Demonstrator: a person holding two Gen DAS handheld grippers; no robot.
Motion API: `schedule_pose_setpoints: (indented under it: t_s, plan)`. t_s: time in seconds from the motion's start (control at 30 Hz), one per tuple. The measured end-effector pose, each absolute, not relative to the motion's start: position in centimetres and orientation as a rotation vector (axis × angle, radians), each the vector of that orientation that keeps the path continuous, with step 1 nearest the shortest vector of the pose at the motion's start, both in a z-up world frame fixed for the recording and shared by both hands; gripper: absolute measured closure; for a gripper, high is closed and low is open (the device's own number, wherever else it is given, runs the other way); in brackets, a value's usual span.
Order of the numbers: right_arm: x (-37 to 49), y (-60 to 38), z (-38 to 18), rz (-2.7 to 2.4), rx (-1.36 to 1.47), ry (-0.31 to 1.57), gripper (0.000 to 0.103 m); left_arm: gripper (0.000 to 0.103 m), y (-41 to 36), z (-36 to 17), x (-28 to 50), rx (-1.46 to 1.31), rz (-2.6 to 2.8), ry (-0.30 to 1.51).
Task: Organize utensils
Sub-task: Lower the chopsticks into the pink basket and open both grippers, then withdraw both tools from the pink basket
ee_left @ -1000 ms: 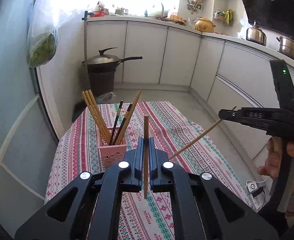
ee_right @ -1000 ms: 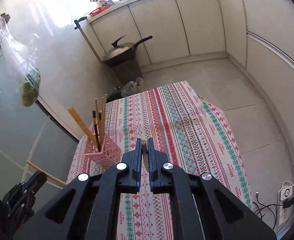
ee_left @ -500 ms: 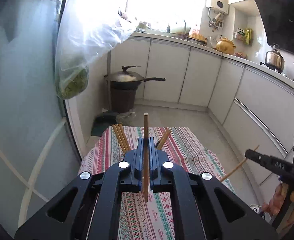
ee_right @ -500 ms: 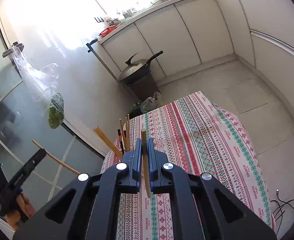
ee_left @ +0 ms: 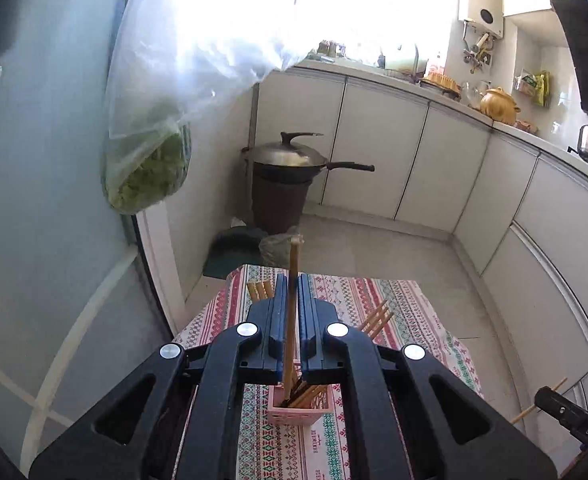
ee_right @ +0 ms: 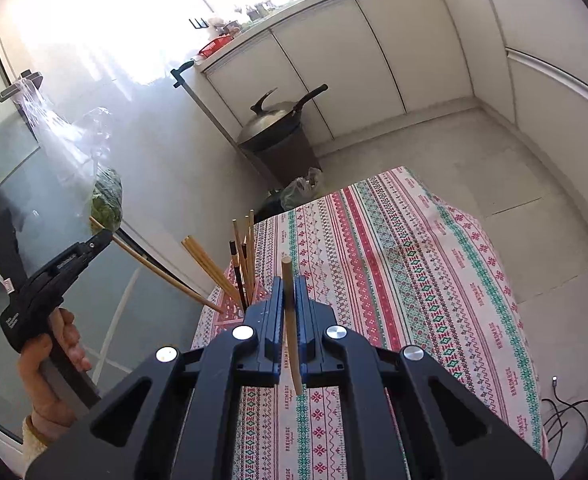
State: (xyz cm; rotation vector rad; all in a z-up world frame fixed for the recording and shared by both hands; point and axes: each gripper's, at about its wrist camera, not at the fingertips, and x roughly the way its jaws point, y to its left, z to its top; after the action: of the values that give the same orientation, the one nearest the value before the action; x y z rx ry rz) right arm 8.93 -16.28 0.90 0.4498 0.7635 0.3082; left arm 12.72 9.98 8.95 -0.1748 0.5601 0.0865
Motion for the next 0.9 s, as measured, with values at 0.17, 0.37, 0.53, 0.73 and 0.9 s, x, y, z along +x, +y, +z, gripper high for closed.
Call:
schedule_pose_setpoints:
  t_s: [0.17,0.37,0.53,0.73,0.9]
  plan:
    - [9.3,-15.8,1.4,0.313,0.449,0.762,0.097,0.081,12.0,7.0,11.4,-0.257,0.097,0.569]
    - [10.3,-13.4,4.0,0.332,0.419,0.72,0.097,0.08,14.2,4.9,8.5,-0.309,0.125,0.589]
    - [11.9,-10.0,6.9,0.344,0.38,0.664,0.097,0.08,15.9,4.0,7.7,-0.341,0.14,0.622]
    - [15.1,-6.1,8.7,0.319,0.324,0.633,0.097,0.068,16.9,5.2,6.4,-0.333,0.179,0.552]
    - [16.8,-3.8,8.6,0.303,0.294,0.648,0.097,0.066,17.7,5.5,6.0,-0.355,0.171,0.541]
